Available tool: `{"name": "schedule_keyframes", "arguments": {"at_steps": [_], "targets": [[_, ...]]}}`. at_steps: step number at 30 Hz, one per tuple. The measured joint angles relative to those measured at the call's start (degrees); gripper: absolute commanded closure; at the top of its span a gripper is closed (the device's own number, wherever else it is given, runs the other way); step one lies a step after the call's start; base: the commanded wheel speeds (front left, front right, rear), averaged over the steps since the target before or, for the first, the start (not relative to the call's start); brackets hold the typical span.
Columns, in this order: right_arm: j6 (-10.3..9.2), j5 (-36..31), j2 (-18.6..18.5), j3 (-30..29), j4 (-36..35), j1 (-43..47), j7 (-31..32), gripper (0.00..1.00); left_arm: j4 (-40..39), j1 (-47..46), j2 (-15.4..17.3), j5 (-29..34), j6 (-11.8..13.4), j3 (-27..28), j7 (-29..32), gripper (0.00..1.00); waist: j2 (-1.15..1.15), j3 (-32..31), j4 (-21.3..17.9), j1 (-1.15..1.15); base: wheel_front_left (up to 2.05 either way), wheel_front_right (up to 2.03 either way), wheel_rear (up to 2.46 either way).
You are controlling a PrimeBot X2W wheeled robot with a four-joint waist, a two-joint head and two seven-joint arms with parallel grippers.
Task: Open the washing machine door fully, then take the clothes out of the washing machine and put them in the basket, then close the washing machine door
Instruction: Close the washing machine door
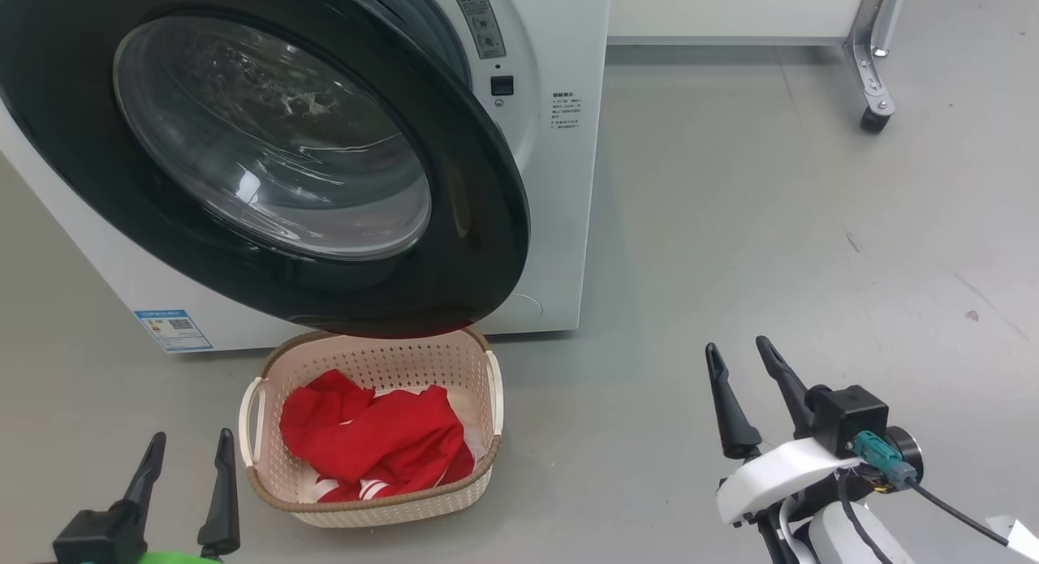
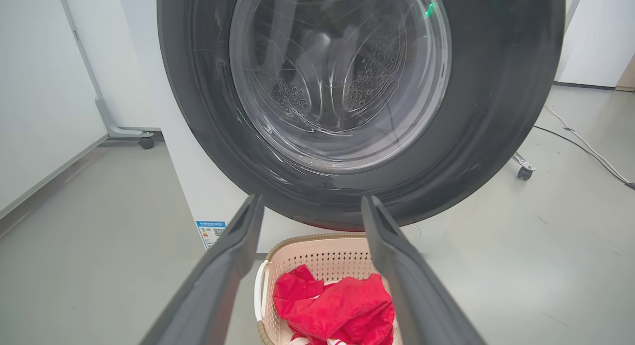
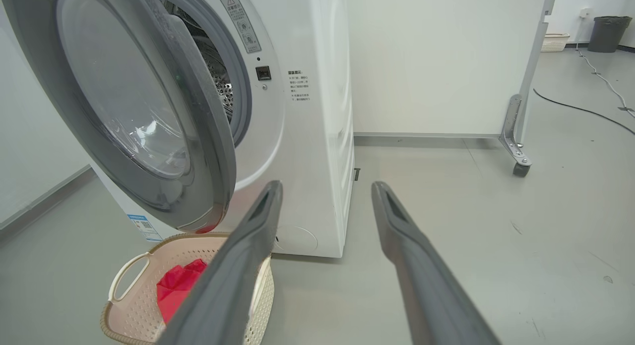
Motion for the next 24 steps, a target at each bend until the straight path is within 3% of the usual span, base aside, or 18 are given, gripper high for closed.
{"name": "schedule_keyframes", "arguments": {"at_steps": [1, 2, 11, 17, 24], "targets": [[0.03, -0.25, 0.00, 0.00, -0.16, 0.01, 0.01, 0.65, -0.08, 0.00, -0.23, 0.31, -0.01, 0.23, 0.00, 0.00, 0.00, 0.03, 0.03, 0.00, 0.00, 0.00, 0.00], [0.26, -0.27, 0.00, 0.00, -0.73, 0.01, 0.01, 1.00, -0.12, 0.01, -0.44, 0.52, -0.04, 0.35, 0.00, 0.00, 0.00, 0.05, 0.06, 0.00, 0.00, 0.00, 0.00], [2.82, -1.91, -0.03, 0.59, -5.34, -0.88, 0.00, 1.00, -0.99, 0.03, -1.77, 2.67, -1.14, 1.45, 0.00, 0.00, 0.00, 0.53, 0.68, 0.00, 0.00, 0.00, 0.00], [5.88, -6.41, -2.18, 5.92, -5.23, -4.96, 0.00, 1.00, -1.03, -0.32, -2.77, 3.55, -2.07, 0.34, 0.00, 0.00, 0.00, 1.63, 2.05, 0.00, 0.00, 0.00, 0.00], [6.54, -8.51, -3.42, 9.38, -4.07, -9.95, 0.00, 1.00, -0.97, -1.55, -3.58, 4.05, -2.81, -0.68, 0.00, 0.00, 0.00, 2.73, 5.43, 0.00, 0.00, 0.00, 0.00]]}}
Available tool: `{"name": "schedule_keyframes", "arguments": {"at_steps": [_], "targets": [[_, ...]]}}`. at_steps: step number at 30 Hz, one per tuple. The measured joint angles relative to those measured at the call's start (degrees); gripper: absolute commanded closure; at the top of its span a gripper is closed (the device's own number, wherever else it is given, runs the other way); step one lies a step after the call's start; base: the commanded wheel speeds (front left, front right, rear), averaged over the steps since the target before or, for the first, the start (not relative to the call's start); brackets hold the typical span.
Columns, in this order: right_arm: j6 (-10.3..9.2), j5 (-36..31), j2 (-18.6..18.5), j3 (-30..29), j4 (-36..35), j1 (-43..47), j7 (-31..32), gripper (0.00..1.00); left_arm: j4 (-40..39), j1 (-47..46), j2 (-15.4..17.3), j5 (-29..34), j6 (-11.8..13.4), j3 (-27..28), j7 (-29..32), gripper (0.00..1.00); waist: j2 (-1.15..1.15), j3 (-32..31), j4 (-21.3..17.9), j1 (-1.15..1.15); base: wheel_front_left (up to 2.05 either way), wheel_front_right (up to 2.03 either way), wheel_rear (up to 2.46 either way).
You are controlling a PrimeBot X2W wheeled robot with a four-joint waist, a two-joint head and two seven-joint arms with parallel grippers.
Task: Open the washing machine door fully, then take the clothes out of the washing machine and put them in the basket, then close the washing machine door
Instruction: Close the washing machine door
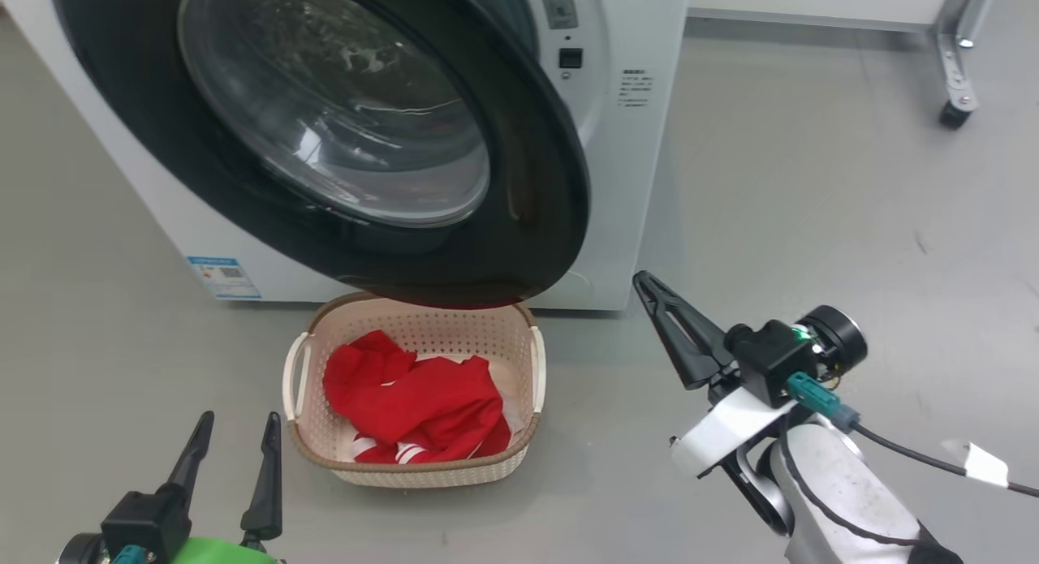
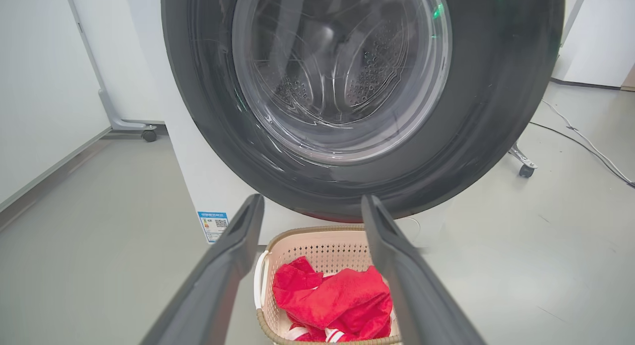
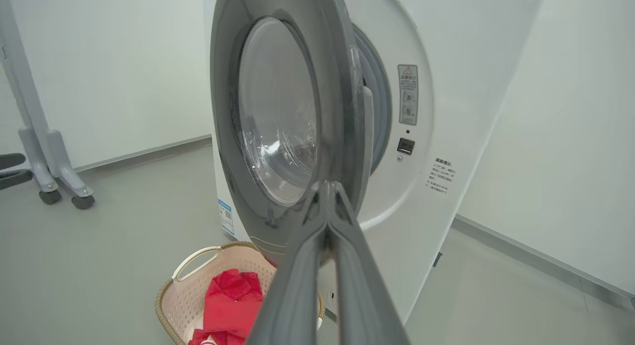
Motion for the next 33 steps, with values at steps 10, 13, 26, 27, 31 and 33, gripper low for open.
{"name": "schedule_keyframes", "arguments": {"at_steps": [10, 13, 26, 27, 31, 33], "targets": [[0.52, -1.21, -0.11, 4.70, 4.71, -5.76, 1.03, 1.00, 0.19, -0.17, -0.67, 0.15, -0.67, -2.07, 0.00, 0.00, 0.00, 2.63, 6.05, 0.00, 0.00, 0.00, 0.00], [0.53, -1.22, -0.55, 4.77, 6.05, -8.32, 1.64, 1.00, 0.15, -0.81, -0.78, 0.14, -0.68, -2.81, 0.00, 0.00, 0.00, 4.06, 7.58, 0.00, 0.00, 0.00, 0.00], [0.53, -0.47, -1.69, 2.68, 10.61, -20.35, 4.13, 1.00, -0.40, -4.66, -1.21, -1.41, -0.93, -4.76, 0.00, 0.00, 0.00, 11.91, 12.00, 0.00, 0.00, 0.00, 0.00], [0.53, -0.13, -1.70, 2.46, 11.10, -21.31, 4.53, 1.00, -0.44, -5.17, -1.23, -1.51, -0.98, -5.02, 0.00, 0.00, 0.00, 12.62, 12.25, 0.00, 0.00, 0.00, 0.00], [0.55, 0.69, -2.07, 1.27, 13.08, -24.90, 5.06, 1.00, -0.93, -7.42, -1.32, -2.20, -0.99, -6.88, 0.00, 0.00, 0.00, 15.47, 13.12, 0.00, 0.00, 0.00, 0.00], [0.98, 1.10, -1.89, 0.40, 13.95, -26.42, 5.12, 1.00, -1.26, -8.36, -1.44, -2.43, -0.99, -7.70, 0.00, 0.00, 0.00, 16.82, 13.46, 0.00, 0.00, 0.00, 0.00]]}}
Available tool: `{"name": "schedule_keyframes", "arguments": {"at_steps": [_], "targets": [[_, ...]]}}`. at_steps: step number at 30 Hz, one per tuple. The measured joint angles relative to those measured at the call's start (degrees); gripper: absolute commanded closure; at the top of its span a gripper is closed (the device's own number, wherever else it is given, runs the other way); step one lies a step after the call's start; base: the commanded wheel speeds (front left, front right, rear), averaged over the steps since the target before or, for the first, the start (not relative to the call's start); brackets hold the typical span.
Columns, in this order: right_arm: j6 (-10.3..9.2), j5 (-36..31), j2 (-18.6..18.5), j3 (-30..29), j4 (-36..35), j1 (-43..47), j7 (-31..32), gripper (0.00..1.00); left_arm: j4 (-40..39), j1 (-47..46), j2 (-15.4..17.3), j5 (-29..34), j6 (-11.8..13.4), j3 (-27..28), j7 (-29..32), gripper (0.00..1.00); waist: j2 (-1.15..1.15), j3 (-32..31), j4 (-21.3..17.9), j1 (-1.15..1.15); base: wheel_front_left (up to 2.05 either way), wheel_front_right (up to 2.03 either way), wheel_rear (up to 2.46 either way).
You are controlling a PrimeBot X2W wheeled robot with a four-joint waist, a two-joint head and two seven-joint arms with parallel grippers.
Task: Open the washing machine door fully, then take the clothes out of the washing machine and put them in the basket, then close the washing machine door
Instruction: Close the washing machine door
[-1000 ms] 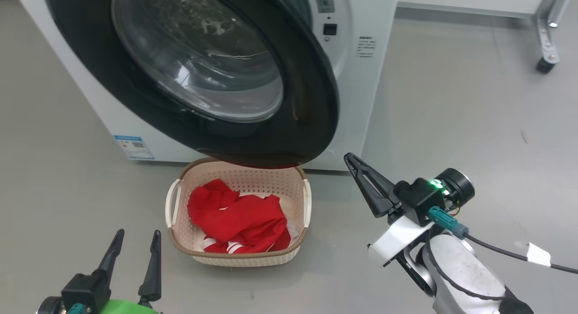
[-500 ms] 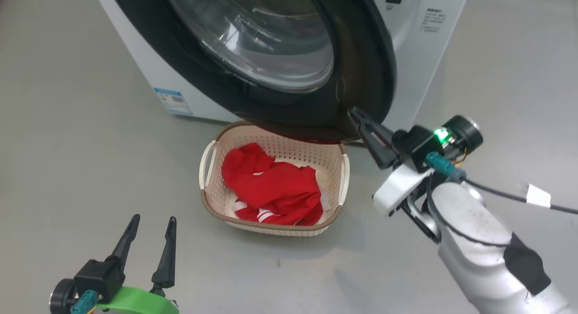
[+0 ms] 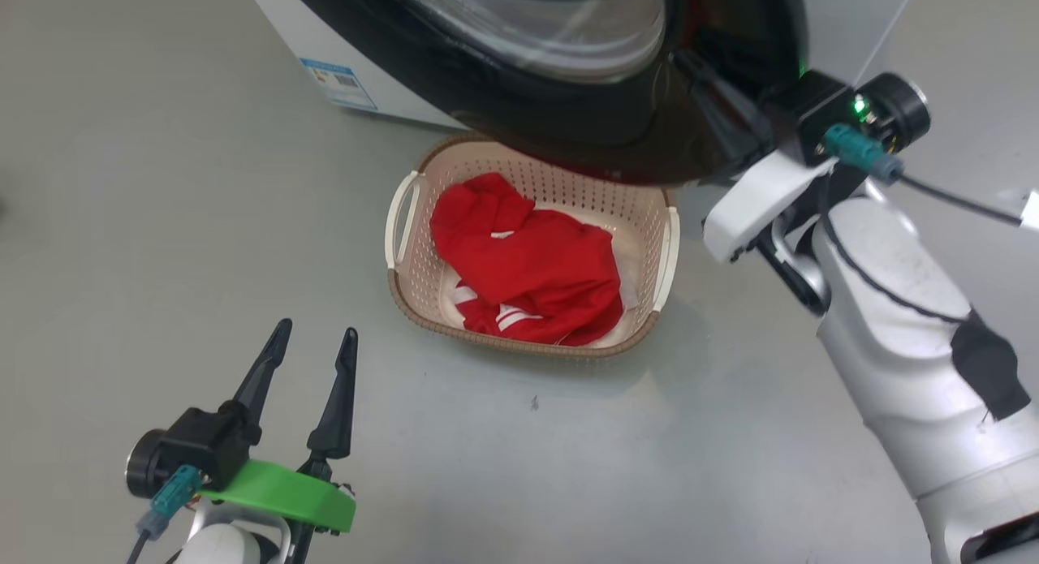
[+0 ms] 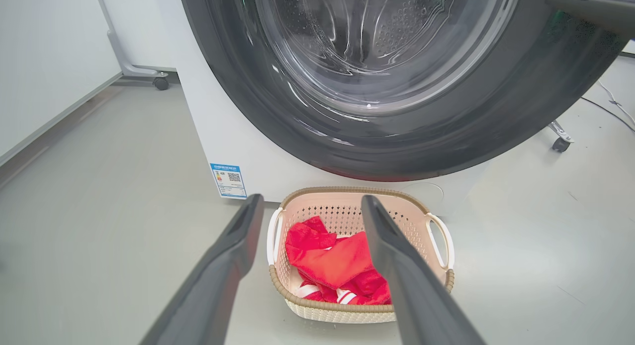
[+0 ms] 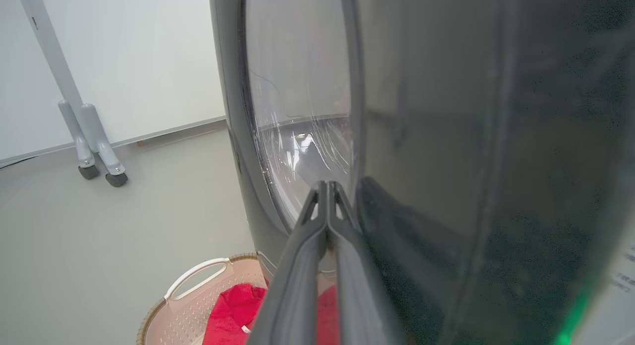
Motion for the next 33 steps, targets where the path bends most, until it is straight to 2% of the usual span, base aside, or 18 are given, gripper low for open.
{"name": "schedule_keyframes", "arguments": {"at_steps": [10, 16, 18, 26, 33], "targets": [[-0.12, -0.38, -1.86, -3.22, 3.80, -11.17, 0.51, 1.00, -0.77, -3.37, -0.19, -3.58, 0.00, -3.57, 0.00, 0.00, 0.00, 6.62, 1.12, 0.00, 0.00, 0.00, 0.00], [-3.23, -0.27, -1.45, -6.55, 6.13, -17.35, 0.93, 1.00, -1.27, -5.41, -0.30, -5.28, 0.00, -4.78, 0.00, 0.00, 0.00, 9.75, 1.42, 0.00, 0.00, 0.00, 0.00], [-3.55, -0.31, -1.40, -6.89, 6.86, -18.70, 0.42, 1.00, -1.27, -6.21, -0.32, -5.80, -0.01, -5.34, 0.00, 0.00, 0.00, 10.64, 1.49, 0.00, 0.00, 0.00, 0.00], [-4.56, -0.44, -0.29, -7.08, 10.93, -19.96, -2.20, 1.00, -0.66, -7.92, -0.46, -6.03, -0.01, -5.92, 0.00, 0.00, 0.00, 11.49, 1.90, 0.00, 0.00, 0.00, 0.00], [-3.67, 2.02, -0.46, -7.59, 14.74, -15.48, -3.37, 1.00, 0.53, -8.19, -0.51, -5.97, -0.01, -4.27, 0.00, 0.00, 0.00, 9.31, 1.57, 0.00, 0.00, 0.00, 0.00]]}}
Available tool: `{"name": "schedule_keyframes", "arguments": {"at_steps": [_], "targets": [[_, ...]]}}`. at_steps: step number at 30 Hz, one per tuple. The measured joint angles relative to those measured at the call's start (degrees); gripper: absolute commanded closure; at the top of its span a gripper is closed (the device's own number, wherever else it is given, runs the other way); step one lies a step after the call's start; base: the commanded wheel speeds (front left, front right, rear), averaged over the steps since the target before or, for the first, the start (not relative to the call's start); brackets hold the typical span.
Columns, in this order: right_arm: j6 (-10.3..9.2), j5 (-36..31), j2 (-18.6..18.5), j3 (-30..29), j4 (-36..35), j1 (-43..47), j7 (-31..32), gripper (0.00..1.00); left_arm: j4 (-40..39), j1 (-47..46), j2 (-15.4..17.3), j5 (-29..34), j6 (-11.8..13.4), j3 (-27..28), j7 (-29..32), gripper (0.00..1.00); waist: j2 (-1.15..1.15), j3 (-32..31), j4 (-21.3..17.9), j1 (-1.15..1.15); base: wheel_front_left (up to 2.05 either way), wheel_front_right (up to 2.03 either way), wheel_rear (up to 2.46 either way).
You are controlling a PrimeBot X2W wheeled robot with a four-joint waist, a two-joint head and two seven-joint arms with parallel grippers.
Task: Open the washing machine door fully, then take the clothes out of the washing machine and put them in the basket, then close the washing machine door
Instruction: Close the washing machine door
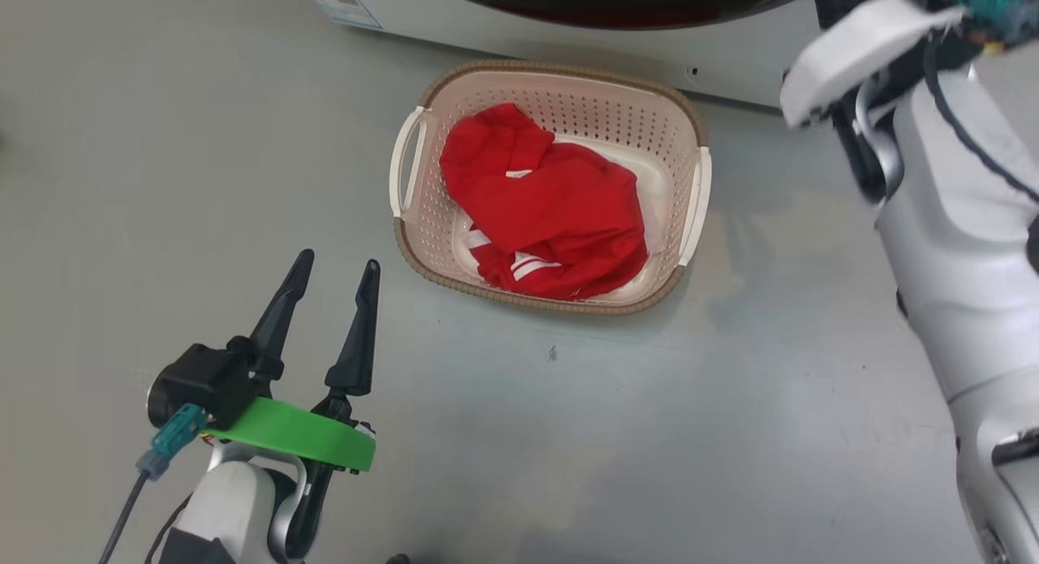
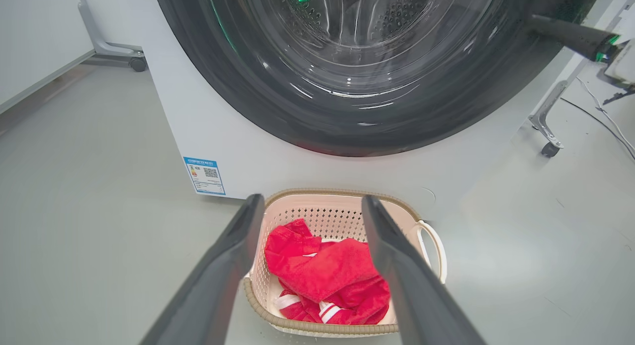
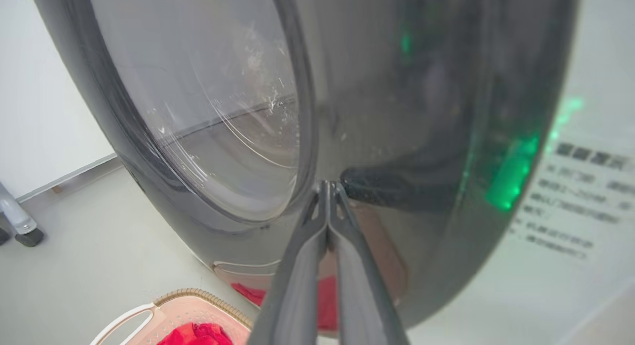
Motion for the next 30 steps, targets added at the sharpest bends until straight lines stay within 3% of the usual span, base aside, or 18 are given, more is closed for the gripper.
{"name": "schedule_keyframes", "arguments": {"at_steps": [10, 21, 22, 25, 30], "targets": [[2.16, 3.90, 2.38, 0.56, 2.59, 10.72, -0.77, 1.00, 1.45, 0.24, -0.05, 1.89, 0.00, 4.32, 0.00, 0.00, 0.00, -5.24, -1.64, 0.00, 0.00, 0.00, 0.00], [2.23, 7.04, 3.66, -1.02, 1.24, 20.34, -1.25, 1.00, 2.18, 3.50, -0.03, 4.75, 0.00, 7.81, 0.00, 0.00, 0.00, -11.46, -5.89, 0.00, 0.00, 0.00, 0.00], [2.23, 7.47, 3.76, -1.76, 0.09, 21.29, -1.25, 0.87, 2.32, 3.83, -0.03, 4.91, 0.00, 8.03, 0.00, 0.00, 0.00, -12.09, -6.30, 0.00, 0.00, 0.00, 0.00], [2.21, 9.06, 4.17, -4.48, -3.02, 23.57, -1.26, 0.00, 2.60, 5.09, -0.02, 5.12, 0.00, 8.99, 0.00, 0.00, 0.00, -13.99, -7.50, 0.00, 0.00, 0.00, 0.00], [1.37, 8.89, 4.27, -7.25, -7.55, 28.53, -1.26, 0.00, 2.75, 6.89, 0.09, 6.36, 0.00, 9.77, 0.00, 0.00, 0.00, -17.22, -9.41, 0.00, 0.00, 0.00, 0.00]]}}
